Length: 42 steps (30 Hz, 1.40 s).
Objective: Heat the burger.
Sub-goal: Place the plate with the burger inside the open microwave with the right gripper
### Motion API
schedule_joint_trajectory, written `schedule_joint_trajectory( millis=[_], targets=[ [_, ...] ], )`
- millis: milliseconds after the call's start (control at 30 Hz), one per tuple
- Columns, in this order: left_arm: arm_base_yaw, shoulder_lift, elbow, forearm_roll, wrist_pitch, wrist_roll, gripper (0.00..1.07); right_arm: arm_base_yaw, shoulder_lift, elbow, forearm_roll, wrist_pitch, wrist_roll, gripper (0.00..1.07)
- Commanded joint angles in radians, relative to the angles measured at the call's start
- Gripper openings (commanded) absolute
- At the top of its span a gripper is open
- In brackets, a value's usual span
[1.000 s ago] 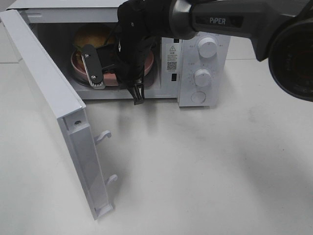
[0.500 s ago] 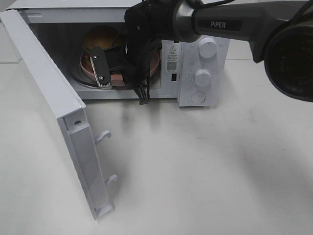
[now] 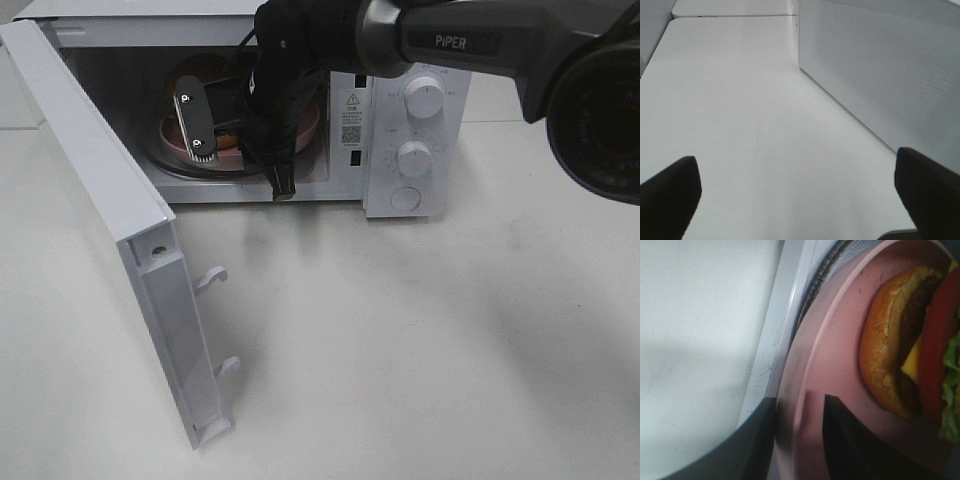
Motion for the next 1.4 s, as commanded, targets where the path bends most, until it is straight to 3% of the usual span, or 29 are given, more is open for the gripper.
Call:
schedule_joint_trajectory(
  millis=[33, 233, 533, 700, 900, 1067, 1400],
  targets=[
    [-0.001, -0.018, -0.002, -0.001, -0.014, -0.004, 0.98, -0.002, -0.011, -0.011, 0.007, -0.021, -0.015, 0.45],
    [-0.001, -0.018, -0.002, -0.001, -0.014, -0.004, 0.98, -0.001, -0.013, 0.018, 0.022, -0.028, 0.014, 0.55],
    [-0.001, -0.018, -0.002, -0.001, -0.014, -0.004, 0.98, -0.001, -0.03, 0.069, 0.056, -0.036, 0.014, 0.57],
    [-0.001, -0.018, -0.002, -0.001, -0.014, -0.004, 0.98, -0.006, -0.092, 0.156, 0.056, -0.06, 0.015, 0.71],
    [-0.001, -0.018, -0.002, -0.001, -0.014, -0.005, 0.98, -0.013, -0.124, 0.213, 0.06, -0.072, -0.001, 0.74],
    [-0.001, -0.018, -0.002, -0.001, -0.014, -0.005, 0.98, -0.014, -0.216, 0.348, 0.06, -0.166, -0.008, 0.74],
    [-0.001, -0.018, -0.002, -0.001, -0.014, -0.005, 0.98, -0.014, -0.334, 0.491, 0.056, -0.182, -0.02, 0.74]
  ],
)
